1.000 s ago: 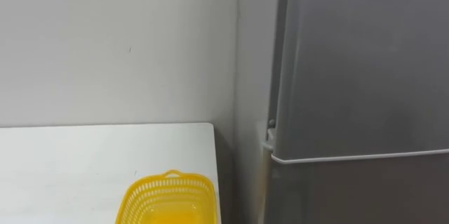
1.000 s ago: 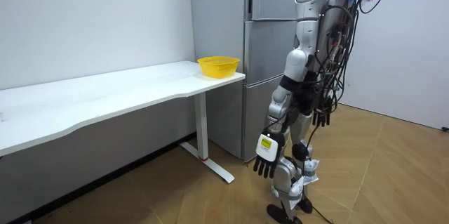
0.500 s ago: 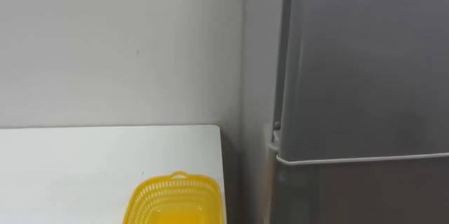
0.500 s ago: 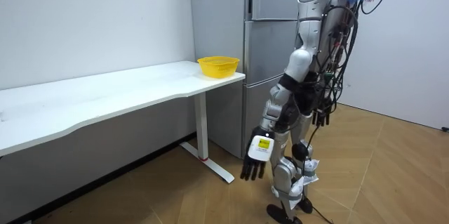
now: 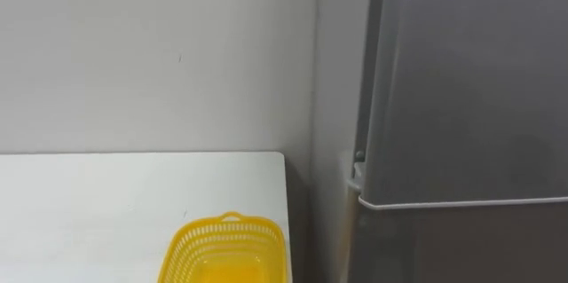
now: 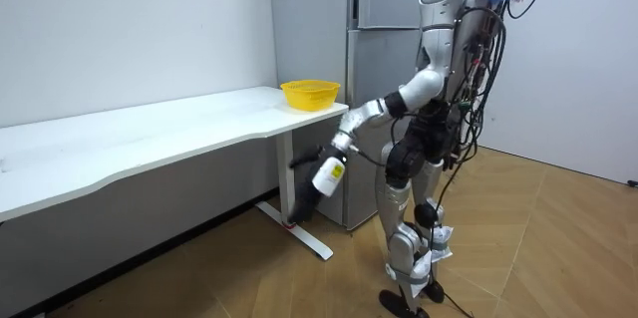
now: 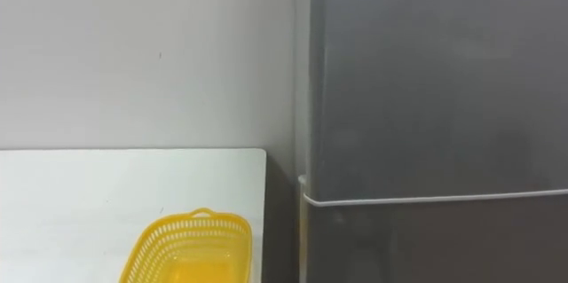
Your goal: Retrieve from the upper fridge
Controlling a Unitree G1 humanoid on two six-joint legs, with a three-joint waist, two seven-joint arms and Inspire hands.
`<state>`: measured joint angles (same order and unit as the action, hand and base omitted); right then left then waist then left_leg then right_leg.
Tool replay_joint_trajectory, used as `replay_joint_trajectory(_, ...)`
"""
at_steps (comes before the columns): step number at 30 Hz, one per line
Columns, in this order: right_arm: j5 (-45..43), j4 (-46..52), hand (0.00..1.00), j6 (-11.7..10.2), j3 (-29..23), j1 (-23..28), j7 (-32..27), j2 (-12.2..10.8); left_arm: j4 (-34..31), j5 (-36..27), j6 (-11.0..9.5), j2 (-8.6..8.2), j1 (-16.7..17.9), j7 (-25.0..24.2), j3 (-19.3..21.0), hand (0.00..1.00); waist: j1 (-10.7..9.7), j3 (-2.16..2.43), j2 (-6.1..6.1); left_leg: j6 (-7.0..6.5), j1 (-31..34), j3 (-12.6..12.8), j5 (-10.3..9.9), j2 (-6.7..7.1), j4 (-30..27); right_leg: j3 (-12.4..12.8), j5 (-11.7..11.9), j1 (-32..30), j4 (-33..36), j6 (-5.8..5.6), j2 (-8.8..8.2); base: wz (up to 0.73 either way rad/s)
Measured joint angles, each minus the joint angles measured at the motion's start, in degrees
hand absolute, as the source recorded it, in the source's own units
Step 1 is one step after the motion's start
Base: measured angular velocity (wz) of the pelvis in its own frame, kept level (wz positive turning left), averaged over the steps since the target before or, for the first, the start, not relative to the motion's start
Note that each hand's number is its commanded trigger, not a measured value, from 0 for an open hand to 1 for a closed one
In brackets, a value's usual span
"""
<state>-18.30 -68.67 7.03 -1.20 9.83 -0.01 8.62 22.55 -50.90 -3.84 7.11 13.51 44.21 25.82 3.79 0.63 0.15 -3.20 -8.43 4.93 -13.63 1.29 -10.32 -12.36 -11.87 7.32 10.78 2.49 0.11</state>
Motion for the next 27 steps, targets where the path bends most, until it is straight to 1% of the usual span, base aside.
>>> replay_joint_trajectory(1, -0.01, -0.06, 0.0, -0.08, -0.2, 0.23, -0.15, 0.01, -3.49, 1.67, -0.83, 0.1, 0.07, 1.67, 0.02, 0.0, 0.03, 0.01, 0.09, -0.01, 0.05, -0.1, -0.01, 0.03, -0.01, 0.03, 0.0, -0.01, -0.16, -0.01, 0.01, 0.0)
replay_joint_trajectory(2, 0.01, 0.0, 0.0, -0.1, -0.19, 0.21, -0.19, 0.01, -5.34, 2.24, -1.34, 0.13, 0.14, 2.55, 0.04, 0.0, 0.11, 0.0, 0.08, -0.01, 0.08, -0.22, -0.02, 0.05, -0.01, 0.01, 0.0, -0.01, -0.15, -0.01, 0.01, 0.0)
replay_joint_trajectory(4, 0.04, 0.29, 0.0, -0.39, -0.08, 0.56, -0.18, 0.01, -11.69, 6.28, -3.01, 0.19, 0.1, 5.46, 0.15, 0.0, 1.12, -0.01, 0.2, -0.01, 0.08, -0.33, -0.02, 0.07, 0.0, 0.18, 0.0, 0.0, -0.15, -0.01, 0.06, 0.0)
replay_joint_trajectory(5, 0.03, 0.29, 0.0, -0.53, -0.08, 0.63, -0.2, 0.02, -12.77, 7.33, -3.41, 0.25, 0.09, 6.05, 0.23, 0.0, 1.18, -0.02, 0.24, -0.01, 0.11, -0.43, -0.02, 0.09, 0.0, 0.15, 0.0, 0.0, -0.11, -0.01, 0.05, 0.0)
replay_joint_trajectory(6, 0.0, 0.28, 0.0, -0.76, -0.07, 0.79, -0.37, 0.01, -14.19, 9.98, -3.85, 0.47, -0.05, 7.07, 0.49, 0.0, 1.18, 0.01, 0.45, -0.01, 0.12, -0.67, -0.01, 0.13, -0.02, 0.06, 0.0, 0.06, -0.09, -0.01, 0.05, 0.04)
replay_joint_trajectory(8, -0.38, 0.24, 0.0, -0.89, -0.14, 0.8, -0.63, 0.0, -17.25, 13.1, -3.94, 0.6, -0.23, 9.01, 1.19, 0.0, 1.08, 0.02, 0.67, -0.02, 0.17, -1.43, -0.01, 0.28, -0.12, -0.17, 0.0, 0.05, 0.01, -0.01, 0.0, 0.06)
replay_joint_trajectory(9, -0.81, 0.12, 0.0, -1.22, -0.24, 0.79, -0.62, 0.0, -20.05, 15.96, -4.0, 0.64, -0.23, 9.52, 1.55, 0.0, 0.87, 0.01, 0.66, -0.04, 0.11, -2.17, 0.0, 0.39, -0.12, -0.41, 0.0, 0.09, 0.02, -0.01, -0.02, 0.06)
replay_joint_trajectory(10, -0.85, 0.11, 0.0, -1.38, -0.32, 0.79, -0.62, 0.01, -22.81, 18.93, -4.14, 0.78, -0.27, 9.64, 1.97, 0.0, 0.91, -0.01, 0.65, -0.04, 0.13, -2.4, 0.0, 0.39, -0.12, -0.45, 0.0, 0.23, 0.02, -0.01, 0.01, 0.06)
replay_joint_trajectory(11, -0.83, 0.11, 0.0, -1.42, -0.41, 0.77, -0.62, 0.01, -24.15, 20.07, -4.15, 0.9, -0.27, 9.74, 2.17, 0.0, 0.9, -0.01, 0.67, -0.04, 0.11, -2.52, 0.0, 0.4, -0.14, -0.49, 0.0, 0.35, -0.04, -0.01, 0.02, 0.06)
replay_joint_trajectory(12, -0.74, 0.12, 0.0, -1.47, -0.78, 0.81, -0.62, 0.02, -26.6, 21.67, -4.21, 1.41, -0.3, 9.85, 2.23, 0.0, 0.84, -0.05, 0.72, -0.04, -0.04, -2.81, 0.0, 0.45, -0.15, -0.64, 0.0, 0.67, -0.18, -0.01, 0.03, 0.08)
replay_joint_trajectory(14, -0.43, 0.12, 0.0, -1.49, -0.78, 0.79, -0.63, 0.11, -29.08, 23.21, -4.38, 2.21, -0.54, 9.74, 2.32, 0.0, 0.98, -0.12, 0.79, -0.04, -0.25, -3.0, 0.0, 0.48, -0.13, -0.75, -0.04, 0.89, -0.18, -0.03, 0.0, 0.06)
replay_joint_trajectory(15, -0.15, 0.11, 0.0, -1.66, -0.72, 0.74, -0.59, 0.1, -30.48, 24.14, -4.49, 2.58, -0.96, 9.44, 2.33, 0.0, 0.92, -0.15, 1.01, -0.04, -0.2, -3.25, 0.0, 0.52, -0.19, -0.8, -0.06, 0.85, -0.18, -0.01, 0.0, 0.04)
replay_joint_trajectory(16, 0.05, 0.0, 0.0, -2.14, -0.62, 0.81, -0.46, 0.11, -32.41, 24.15, -4.54, 2.65, -1.53, 9.06, 2.34, 0.0, 0.95, -0.23, 1.0, -0.04, -0.09, -3.47, 0.0, 0.55, -0.35, -0.93, -0.07, 0.86, -0.18, -0.01, -0.03, 0.05)
replay_joint_trajectory(19, 0.73, -0.11, 0.0, -2.42, -0.6, 0.8, 0.11, 0.15, -35.94, 25.2, -5.13, 2.96, -1.8, 8.05, 2.25, 0.0, 0.76, -0.31, 1.0, -0.03, -0.06, -3.59, -0.01, 0.58, -0.36, -0.99, -0.16, 0.83, -0.43, 0.0, -0.04, 0.01)
replay_joint_trajectory(21, 0.17, -0.31, 0.0, -2.47, -0.33, 0.83, 0.32, 0.12, -37.33, 29.06, -5.12, 2.96, -1.79, 6.96, 1.69, 0.0, 0.48, -0.3, 1.13, -0.02, 0.32, -3.61, -0.02, 0.58, -0.41, -1.07, -0.16, 0.67, -0.57, 0.0, -0.03, 0.03)
replay_joint_trajectory(22, -0.37, -0.28, 0.0, -2.46, -0.32, 0.82, 0.59, 0.14, -38.49, 31.32, -5.13, 3.03, -1.79, 5.85, 1.36, 0.0, 0.0, -0.3, 1.13, -0.02, 0.89, -3.69, -0.02, 0.58, -0.52, -1.25, -0.15, 0.46, -0.77, 0.0, -0.03, 0.09)
replay_joint_trajectory(24, -0.3, -0.03, 0.0, -2.34, -0.3, 0.94, 0.92, 0.15, -41.34, 31.49, -5.07, 3.33, -1.79, 3.58, 0.72, 0.0, -0.57, -0.36, 1.02, -0.02, 1.47, -3.67, -0.02, 0.55, -0.78, -1.37, -0.13, -0.01, -0.8, 0.02, -0.04, 0.06)
replay_joint_trajectory(25, -0.31, 0.21, 0.0, -2.26, -0.34, 1.03, 1.55, 0.15, -43.12, 32.14, -4.97, 3.41, -2.26, 1.75, 0.6, 0.0, -1.05, -0.39, 1.0, -0.02, 1.83, -3.74, -0.02, 0.5, -1.22, -1.64, -0.04, -0.07, -0.9, 0.06, -0.03, 0.04)
replay_joint_trajectory(27, -0.35, 0.08, 0.0, -2.05, -0.35, 0.86, 2.67, 0.15, -45.0, 34.44, -4.87, 3.48, -3.51, -0.74, -0.24, 0.0, -1.82, -0.58, 0.88, -0.01, 1.84, -3.9, -0.01, 0.49, -1.31, -1.73, 0.02, 0.05, -0.81, 0.07, -0.02, 0.03)
